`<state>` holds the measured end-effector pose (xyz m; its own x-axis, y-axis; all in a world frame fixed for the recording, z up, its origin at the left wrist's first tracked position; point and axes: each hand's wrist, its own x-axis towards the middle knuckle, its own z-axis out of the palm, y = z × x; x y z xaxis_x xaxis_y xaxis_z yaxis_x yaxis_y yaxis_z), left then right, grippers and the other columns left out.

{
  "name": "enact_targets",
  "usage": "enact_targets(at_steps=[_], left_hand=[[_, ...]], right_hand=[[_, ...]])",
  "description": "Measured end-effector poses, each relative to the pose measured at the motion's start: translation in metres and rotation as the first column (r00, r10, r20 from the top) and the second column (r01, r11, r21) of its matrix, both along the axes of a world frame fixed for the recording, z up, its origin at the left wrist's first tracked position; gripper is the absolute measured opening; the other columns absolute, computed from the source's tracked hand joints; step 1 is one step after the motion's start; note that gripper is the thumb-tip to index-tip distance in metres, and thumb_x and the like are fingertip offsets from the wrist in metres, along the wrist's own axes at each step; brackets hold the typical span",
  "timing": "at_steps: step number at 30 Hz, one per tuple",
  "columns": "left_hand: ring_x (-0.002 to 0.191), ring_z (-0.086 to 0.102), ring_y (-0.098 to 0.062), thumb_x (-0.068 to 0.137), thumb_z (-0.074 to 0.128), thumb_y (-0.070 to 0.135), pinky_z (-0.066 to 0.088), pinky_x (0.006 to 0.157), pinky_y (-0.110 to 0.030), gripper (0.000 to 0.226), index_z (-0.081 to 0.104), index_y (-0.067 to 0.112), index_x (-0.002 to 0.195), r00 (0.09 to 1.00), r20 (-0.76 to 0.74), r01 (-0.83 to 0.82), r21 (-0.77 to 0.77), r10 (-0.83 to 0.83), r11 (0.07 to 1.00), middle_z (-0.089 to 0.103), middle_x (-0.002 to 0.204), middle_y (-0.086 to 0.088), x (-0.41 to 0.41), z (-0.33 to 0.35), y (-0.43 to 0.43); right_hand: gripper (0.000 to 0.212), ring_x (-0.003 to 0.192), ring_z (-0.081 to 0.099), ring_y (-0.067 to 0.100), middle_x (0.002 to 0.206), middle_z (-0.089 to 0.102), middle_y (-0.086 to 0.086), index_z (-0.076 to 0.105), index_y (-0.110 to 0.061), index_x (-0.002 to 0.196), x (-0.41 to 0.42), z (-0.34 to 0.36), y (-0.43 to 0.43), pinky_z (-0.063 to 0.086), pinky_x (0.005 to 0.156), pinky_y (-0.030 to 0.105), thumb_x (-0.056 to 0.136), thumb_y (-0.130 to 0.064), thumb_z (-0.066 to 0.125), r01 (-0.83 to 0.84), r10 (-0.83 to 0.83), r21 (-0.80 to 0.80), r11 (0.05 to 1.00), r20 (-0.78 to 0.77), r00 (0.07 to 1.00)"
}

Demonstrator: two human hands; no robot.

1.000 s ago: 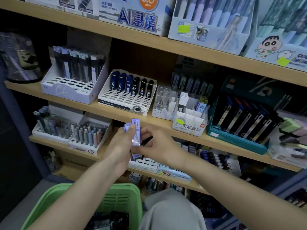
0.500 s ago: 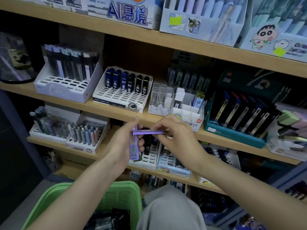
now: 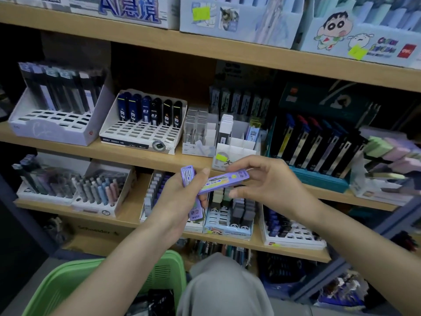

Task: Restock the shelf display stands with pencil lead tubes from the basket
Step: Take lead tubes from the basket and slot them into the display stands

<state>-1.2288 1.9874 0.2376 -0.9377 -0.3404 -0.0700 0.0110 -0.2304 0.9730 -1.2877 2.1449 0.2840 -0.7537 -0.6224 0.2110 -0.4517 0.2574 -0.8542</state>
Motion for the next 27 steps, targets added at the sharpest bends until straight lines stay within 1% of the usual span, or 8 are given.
enact_targets(at_steps=[2, 6, 9, 13, 16, 19, 24, 27], left_hand=[[0.047, 0.042, -0.009, 0.094, 0.055, 0.028, 0.04, 0.05, -0.023, 0.021, 0.062, 0.009, 0.091, 0.998, 0.027, 0.055, 0.084, -0.058, 0.995, 0.046, 0.058, 0.001, -0.005, 0.0, 0.007], [0.047, 0.038, -0.011, 0.097, 0.048, 0.025, 0.039, 0.042, -0.019, 0.02, 0.056, 0.009, 0.089, 0.991, 0.057, 0.106, 0.212, -0.12, 0.972, 0.042, 0.056, 0.001, -0.011, 0.005, 0.017], [0.044, 0.036, -0.011, 0.098, 0.045, 0.024, 0.036, 0.039, -0.02, 0.021, 0.052, 0.011, 0.083, 0.989, 0.045, 0.118, 0.314, -0.139, 0.942, 0.041, 0.054, 0.0, -0.014, 0.008, 0.02], [0.042, 0.037, -0.013, 0.096, 0.042, 0.02, 0.036, 0.039, -0.02, 0.028, 0.047, 0.011, 0.07, 0.994, 0.066, 0.055, 0.385, -0.087, 0.921, 0.044, 0.052, -0.001, -0.023, 0.008, 0.015], [0.043, 0.04, -0.014, 0.097, 0.041, 0.018, 0.039, 0.04, -0.019, 0.028, 0.048, 0.01, 0.071, 0.995, 0.088, 0.014, 0.379, -0.052, 0.925, 0.048, 0.053, -0.002, -0.028, 0.007, 0.014], [0.046, 0.043, -0.014, 0.098, 0.043, 0.02, 0.043, 0.042, -0.019, 0.028, 0.05, 0.01, 0.073, 0.994, 0.106, -0.004, 0.355, -0.036, 0.935, 0.051, 0.053, -0.001, -0.029, 0.005, 0.013], [0.049, 0.044, -0.015, 0.098, 0.045, 0.019, 0.044, 0.049, -0.024, 0.026, 0.051, 0.01, 0.075, 0.991, 0.128, -0.016, 0.32, -0.027, 0.947, 0.051, 0.054, 0.0, -0.029, 0.004, 0.01], [0.051, 0.044, -0.015, 0.098, 0.045, 0.019, 0.042, 0.054, -0.026, 0.025, 0.051, 0.01, 0.075, 0.991, 0.129, -0.016, 0.317, -0.026, 0.948, 0.051, 0.055, -0.001, -0.028, 0.002, 0.007]], right_hand=[[0.028, 0.086, 0.069, 0.004, 0.091, 0.072, -0.009, 0.069, -0.02, 0.088, -0.001, 0.003, 0.006, 0.054, 0.08, 0.019, 0.07, 0.001, 0.077, 0.021, -0.02, 0.006, 1.0, -0.08, 0.997], [0.012, 0.076, 0.07, 0.013, 0.08, 0.072, -0.002, 0.069, -0.023, 0.082, -0.008, 0.015, 0.018, 0.058, 0.073, 0.027, 0.076, -0.013, 0.072, 0.058, -0.066, -0.048, 0.997, -0.181, 0.981], [0.007, 0.067, 0.067, 0.008, 0.071, 0.069, 0.001, 0.065, -0.021, 0.086, -0.025, 0.024, 0.025, 0.055, 0.066, 0.019, 0.086, -0.014, 0.064, 0.16, -0.177, -0.098, 0.982, -0.193, 0.965], [0.009, 0.065, 0.063, 0.0, 0.076, 0.067, 0.003, 0.06, -0.017, 0.096, -0.055, 0.032, 0.027, 0.047, 0.061, 0.006, 0.096, -0.013, 0.052, 0.356, -0.351, -0.052, 0.933, -0.345, 0.87], [0.013, 0.072, 0.066, 0.003, 0.084, 0.068, 0.006, 0.06, -0.012, 0.106, -0.074, 0.035, 0.024, 0.056, 0.073, 0.022, 0.094, -0.015, 0.057, 0.422, -0.388, -0.026, 0.906, -0.449, 0.805], [0.014, 0.074, 0.065, 0.006, 0.088, 0.065, 0.006, 0.055, -0.011, 0.106, -0.088, 0.036, 0.019, 0.056, 0.077, 0.038, 0.093, -0.014, 0.059, 0.414, -0.341, 0.034, 0.91, -0.508, 0.791], [0.017, 0.087, 0.06, 0.024, 0.098, 0.06, 0.008, 0.063, -0.009, 0.109, -0.1, 0.038, 0.004, 0.05, 0.081, 0.042, 0.093, -0.014, 0.057, 0.432, -0.188, 0.213, 0.876, -0.673, 0.715], [0.018, 0.096, 0.06, 0.027, 0.105, 0.062, 0.011, 0.063, -0.009, 0.109, -0.104, 0.037, -0.005, 0.05, 0.083, 0.042, 0.094, -0.013, 0.055, 0.433, -0.128, 0.298, 0.851, -0.68, 0.722]])
